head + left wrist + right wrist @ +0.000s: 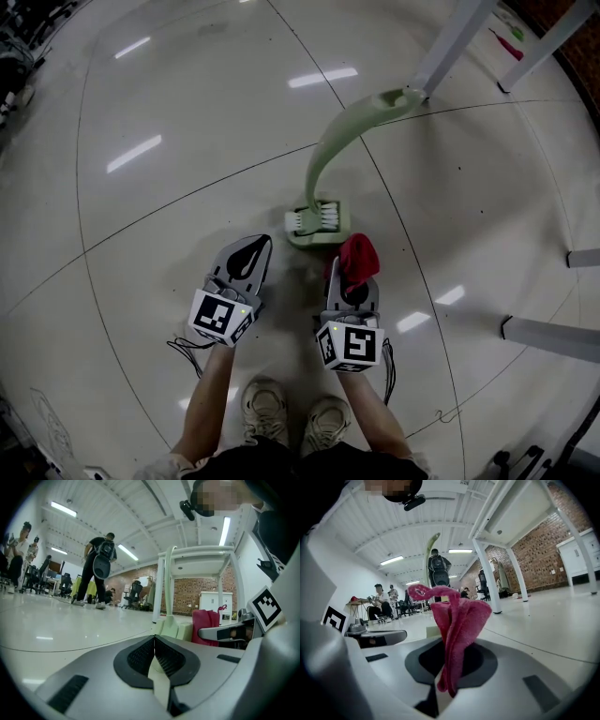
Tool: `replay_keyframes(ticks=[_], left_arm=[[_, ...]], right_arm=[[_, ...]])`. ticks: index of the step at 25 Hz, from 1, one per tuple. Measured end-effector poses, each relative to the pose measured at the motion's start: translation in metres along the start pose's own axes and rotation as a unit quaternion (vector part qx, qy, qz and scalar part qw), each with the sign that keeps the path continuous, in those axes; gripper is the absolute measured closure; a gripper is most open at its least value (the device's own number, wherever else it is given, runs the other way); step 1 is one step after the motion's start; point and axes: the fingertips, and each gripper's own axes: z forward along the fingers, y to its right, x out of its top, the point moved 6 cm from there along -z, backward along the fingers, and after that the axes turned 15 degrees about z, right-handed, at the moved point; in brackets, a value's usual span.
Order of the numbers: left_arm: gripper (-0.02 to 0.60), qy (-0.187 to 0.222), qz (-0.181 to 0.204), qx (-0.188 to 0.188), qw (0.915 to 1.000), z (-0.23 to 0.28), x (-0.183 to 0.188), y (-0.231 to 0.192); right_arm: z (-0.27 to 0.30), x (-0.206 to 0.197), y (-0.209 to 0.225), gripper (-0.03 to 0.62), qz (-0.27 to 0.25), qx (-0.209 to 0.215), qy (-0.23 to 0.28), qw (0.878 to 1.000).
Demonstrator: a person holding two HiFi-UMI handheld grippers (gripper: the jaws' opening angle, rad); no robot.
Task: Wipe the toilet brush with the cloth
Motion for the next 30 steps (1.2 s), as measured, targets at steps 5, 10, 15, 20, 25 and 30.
replay_keyframes(ticks=[5, 10, 15, 20, 25, 30], left_arm=[[0.578, -0.002, -0.008, 0.006, 0.9999, 0.001, -0.005, -0.002], [0.578, 0.002, -0.004, 0.009, 0.9999, 0.002, -0.004, -0.001], [0.578, 0.006, -0.001, 0.025, 0.9997, -0.004, -0.002, -0.012], [0.578, 0.004, -0.006, 0.042, 0.9991, -0.011, -0.004, -0.02], [0.578, 0.001, -0.006, 0.052, 0.9986, -0.017, -0.007, -0.025], [0.578, 0.002, -0.007, 0.058, 0.9983, -0.022, -0.004, -0.029]], right_arm=[[-0.002, -0.001, -0.011, 0.563, -0.008, -0.002, 0.011, 1.0], [0.001, -0.009, -0.027, 0.563, -0.027, 0.013, 0.008, 1.0], [0.011, -0.018, -0.048, 0.563, -0.049, 0.038, 0.008, 0.998], [0.015, -0.024, -0.054, 0.563, -0.052, 0.042, -0.008, 0.998], [0.024, -0.031, -0.071, 0.563, -0.057, 0.069, 0.003, 0.996], [0.031, -0.031, -0.079, 0.563, -0.058, 0.087, -0.025, 0.994]])
